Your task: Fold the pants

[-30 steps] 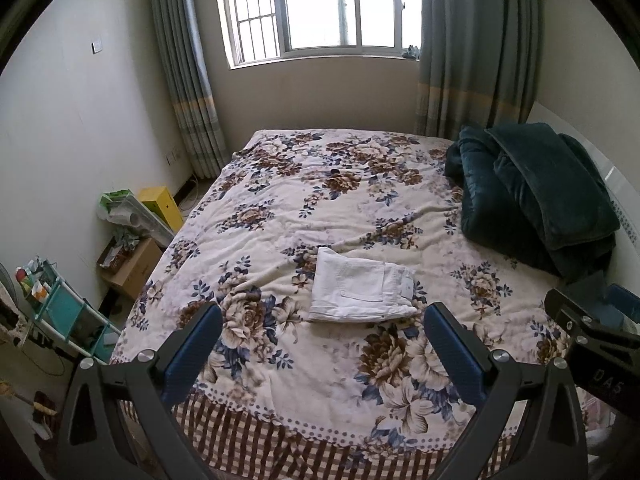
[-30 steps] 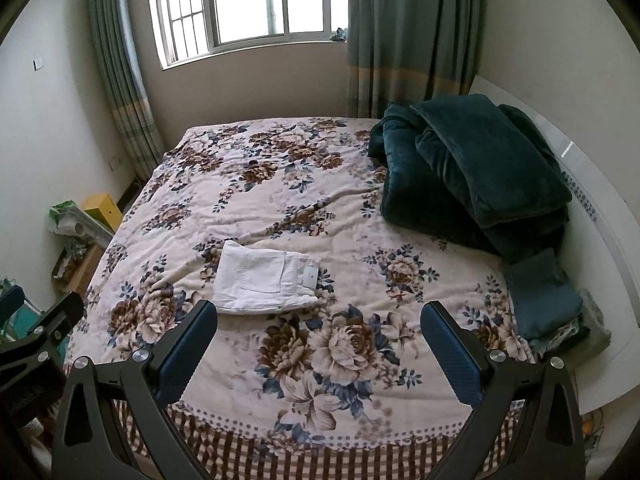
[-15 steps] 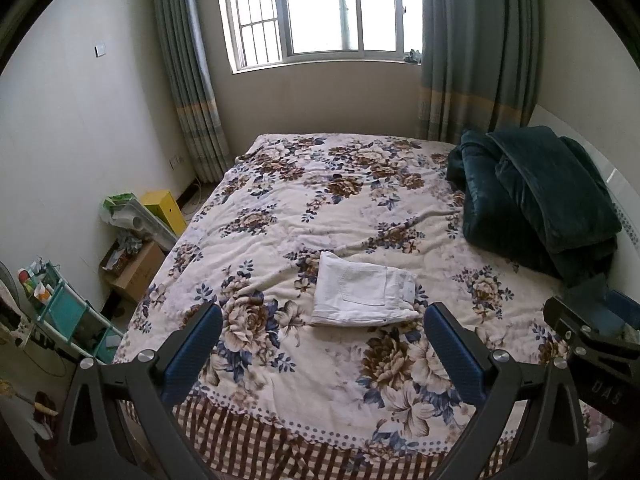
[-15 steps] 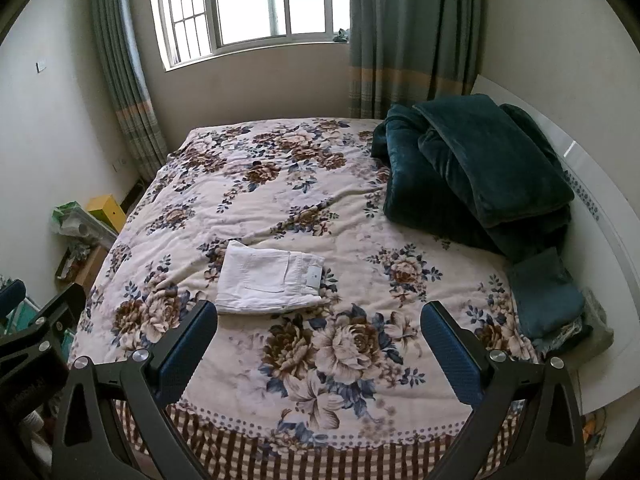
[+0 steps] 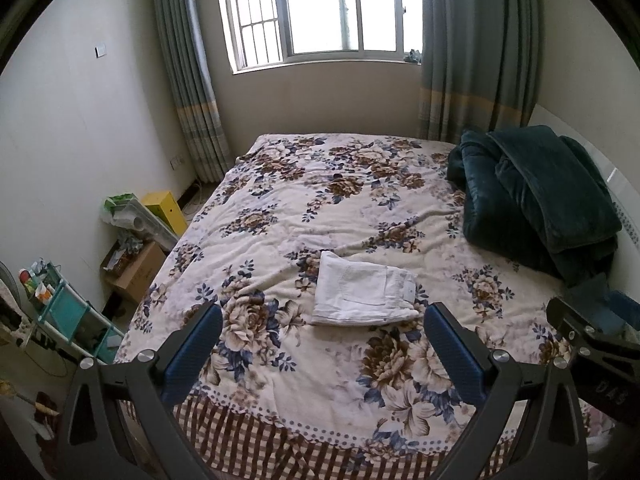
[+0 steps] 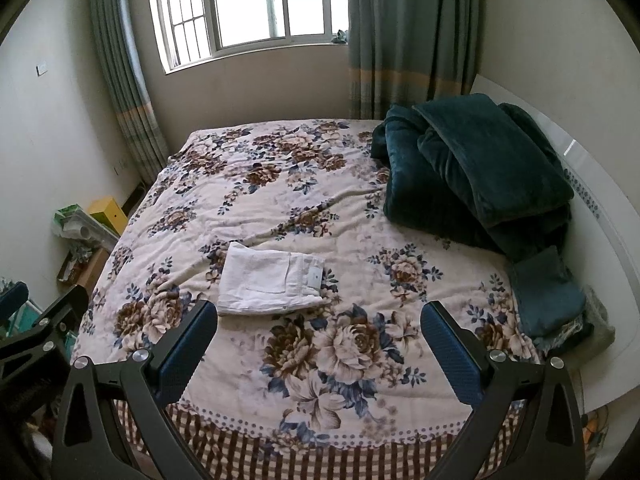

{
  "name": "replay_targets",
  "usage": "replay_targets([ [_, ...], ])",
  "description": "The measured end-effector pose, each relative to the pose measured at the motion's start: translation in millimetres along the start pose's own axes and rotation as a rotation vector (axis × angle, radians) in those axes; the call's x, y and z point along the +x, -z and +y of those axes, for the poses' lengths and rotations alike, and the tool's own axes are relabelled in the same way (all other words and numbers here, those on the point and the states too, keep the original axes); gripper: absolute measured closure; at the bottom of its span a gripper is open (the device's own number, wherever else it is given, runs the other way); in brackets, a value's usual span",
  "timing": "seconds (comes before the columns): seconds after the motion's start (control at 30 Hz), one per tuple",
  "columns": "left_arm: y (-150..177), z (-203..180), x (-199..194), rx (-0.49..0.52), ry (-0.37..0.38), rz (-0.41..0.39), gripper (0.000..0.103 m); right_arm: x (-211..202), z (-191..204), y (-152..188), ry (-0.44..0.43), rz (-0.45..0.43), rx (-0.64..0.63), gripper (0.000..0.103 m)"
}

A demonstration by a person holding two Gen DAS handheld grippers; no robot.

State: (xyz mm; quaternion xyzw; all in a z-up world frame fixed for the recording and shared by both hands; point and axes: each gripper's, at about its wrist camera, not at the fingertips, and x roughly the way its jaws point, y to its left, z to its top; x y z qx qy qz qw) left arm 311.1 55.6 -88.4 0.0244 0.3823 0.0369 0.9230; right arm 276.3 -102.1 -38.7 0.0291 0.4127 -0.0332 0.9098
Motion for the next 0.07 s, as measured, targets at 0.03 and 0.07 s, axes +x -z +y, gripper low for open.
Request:
replay_targets([
  [0.03, -1.8, -0.3, -0.7, 0.004, 0.003, -0.003, 0.000, -0.9, -1.2, 0.7, -0.001, 0.001, 0.003, 0.000],
  [0.07, -1.0, 1.2, -1.0, 0.004, 0.006, -0.002, 0.000, -1.8, -0.9, 0.5, -0.001, 0.004, 0.006, 0.000],
])
